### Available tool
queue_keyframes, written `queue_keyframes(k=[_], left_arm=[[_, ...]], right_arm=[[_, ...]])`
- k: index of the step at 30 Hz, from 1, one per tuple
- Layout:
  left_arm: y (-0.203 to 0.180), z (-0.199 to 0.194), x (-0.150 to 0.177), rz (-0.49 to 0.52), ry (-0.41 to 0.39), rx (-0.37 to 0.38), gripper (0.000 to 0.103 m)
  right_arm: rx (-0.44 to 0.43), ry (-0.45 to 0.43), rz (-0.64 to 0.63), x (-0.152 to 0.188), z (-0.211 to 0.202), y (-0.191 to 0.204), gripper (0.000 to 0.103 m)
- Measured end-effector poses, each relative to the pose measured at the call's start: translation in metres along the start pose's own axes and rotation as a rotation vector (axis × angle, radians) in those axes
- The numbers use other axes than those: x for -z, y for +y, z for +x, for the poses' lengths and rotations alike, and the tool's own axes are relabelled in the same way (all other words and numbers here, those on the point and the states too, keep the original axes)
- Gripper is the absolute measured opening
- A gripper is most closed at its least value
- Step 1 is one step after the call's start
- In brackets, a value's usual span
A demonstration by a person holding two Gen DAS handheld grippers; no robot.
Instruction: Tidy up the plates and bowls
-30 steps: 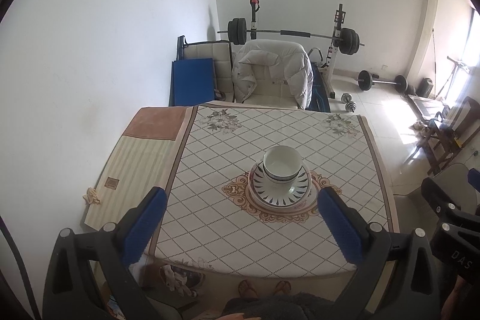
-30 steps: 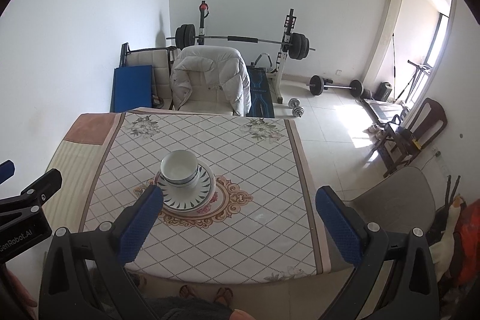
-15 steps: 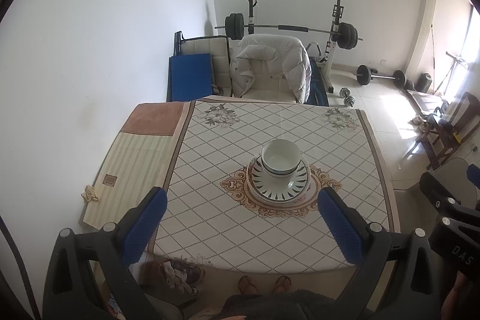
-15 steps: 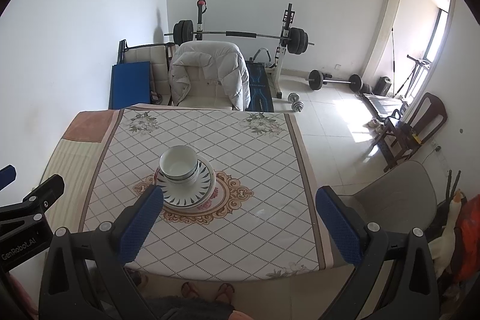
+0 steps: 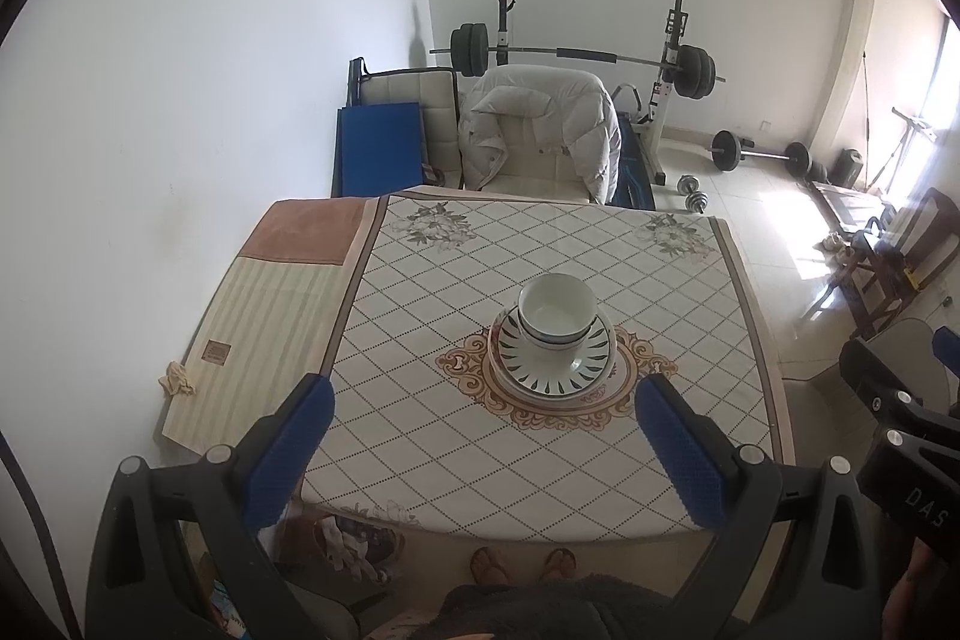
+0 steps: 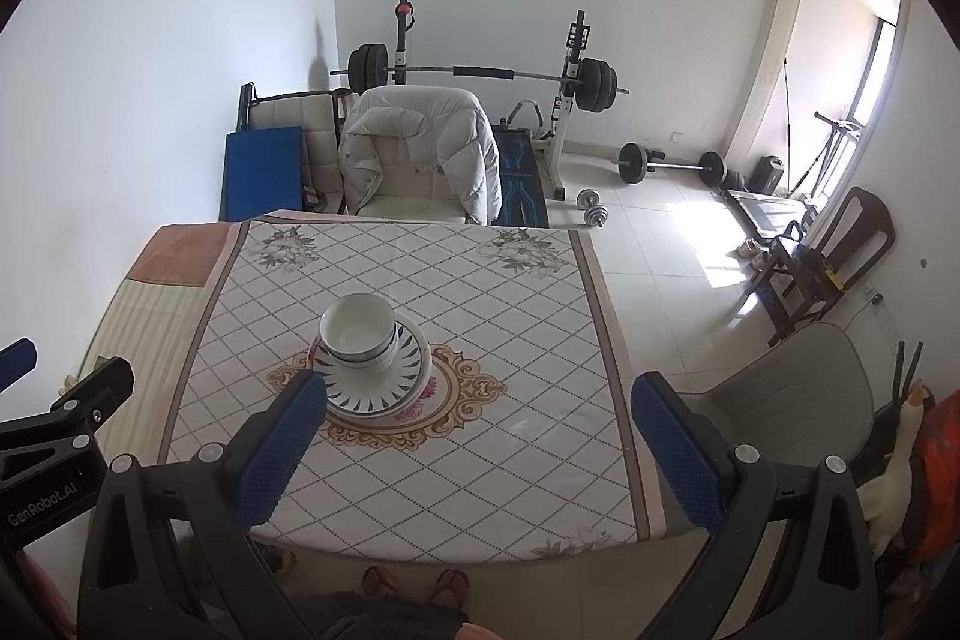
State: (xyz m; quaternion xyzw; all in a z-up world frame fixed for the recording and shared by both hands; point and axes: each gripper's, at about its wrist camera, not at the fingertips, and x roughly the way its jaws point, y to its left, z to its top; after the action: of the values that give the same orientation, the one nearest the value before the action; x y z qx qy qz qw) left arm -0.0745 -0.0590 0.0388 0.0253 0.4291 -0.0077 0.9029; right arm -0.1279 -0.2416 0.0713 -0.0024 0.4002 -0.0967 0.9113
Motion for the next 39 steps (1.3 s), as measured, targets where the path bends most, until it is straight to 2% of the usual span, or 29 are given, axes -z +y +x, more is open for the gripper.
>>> queue_keyframes(k=[39], left_arm=[[-0.0017, -0.0087, 0.0095, -0.028, -0.004, 0.007, 0.103]], right_arm=[[-0.011, -0.004, -0.013, 0.0011, -0.0043, -0.0026, 0.103]])
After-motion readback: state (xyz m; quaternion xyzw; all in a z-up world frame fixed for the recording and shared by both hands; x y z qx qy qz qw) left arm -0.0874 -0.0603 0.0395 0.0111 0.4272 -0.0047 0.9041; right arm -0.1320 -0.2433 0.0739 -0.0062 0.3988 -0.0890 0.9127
